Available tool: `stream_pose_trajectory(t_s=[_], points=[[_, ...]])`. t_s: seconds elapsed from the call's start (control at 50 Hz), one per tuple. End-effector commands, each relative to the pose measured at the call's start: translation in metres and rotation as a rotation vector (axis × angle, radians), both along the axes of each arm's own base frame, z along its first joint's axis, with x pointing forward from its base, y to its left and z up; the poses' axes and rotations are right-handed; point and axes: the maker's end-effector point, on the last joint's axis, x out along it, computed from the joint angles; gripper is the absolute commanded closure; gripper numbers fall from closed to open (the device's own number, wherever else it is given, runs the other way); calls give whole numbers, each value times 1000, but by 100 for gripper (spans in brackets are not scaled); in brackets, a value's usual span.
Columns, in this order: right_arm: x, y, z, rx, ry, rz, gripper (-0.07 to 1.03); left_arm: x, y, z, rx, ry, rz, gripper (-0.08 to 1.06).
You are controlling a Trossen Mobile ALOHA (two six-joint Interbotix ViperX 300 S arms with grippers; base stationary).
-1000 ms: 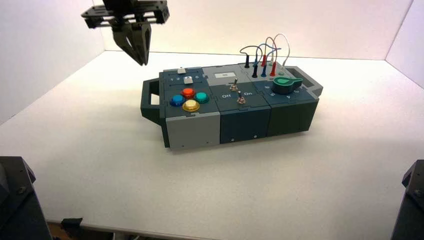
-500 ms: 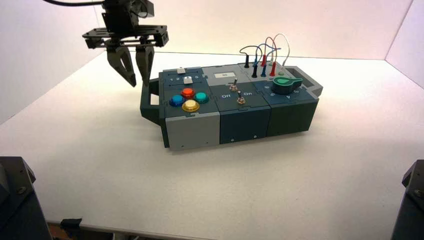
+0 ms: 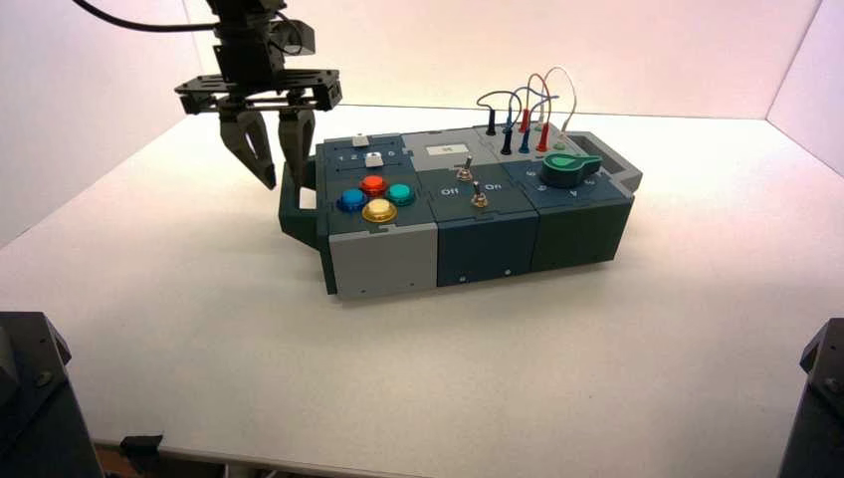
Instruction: Flip the bottom switch on with the right gripper.
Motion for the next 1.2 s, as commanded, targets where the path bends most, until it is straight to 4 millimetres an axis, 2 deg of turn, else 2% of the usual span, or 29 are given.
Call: stream_pose_trajectory(t_s=[0.02, 0.12, 0.18, 0.22, 0.24, 0.42, 0.52, 0.64, 0.9, 1.12, 1.2], points=[[2, 5, 14, 16, -29, 20, 69, 11, -8, 7, -19, -31, -4, 53], [2, 7, 13, 22, -24, 25, 69, 11, -9, 1, -16, -12, 2, 58], [1, 9, 13, 27, -16, 31, 69, 9, -8, -4, -11, 3, 5, 75], [1, 11, 11, 27, -10, 35, 69, 9, -8, -4, -10, 4, 3, 77], [1, 13, 11, 28, -6, 46, 69, 8, -7, -7, -7, 10, 3, 86], [1, 33, -2, 15, 64, 110, 70, 12, -9, -7, -13, -11, 1, 98], [4, 43, -14, 0, 110, 131, 73, 13, -9, -6, -15, -16, -2, 100], [6, 53, -26, -9, 146, 155, 83, 13, -9, -6, -16, -18, -3, 100], [15, 65, -56, -42, 218, 168, 87, 13, -9, -6, -15, -17, -8, 100], [17, 70, -94, -84, 295, 173, 88, 11, -8, -7, -13, -13, -13, 100], [16, 76, -105, -103, 313, 196, 91, 12, -8, -7, -13, -13, -13, 100]])
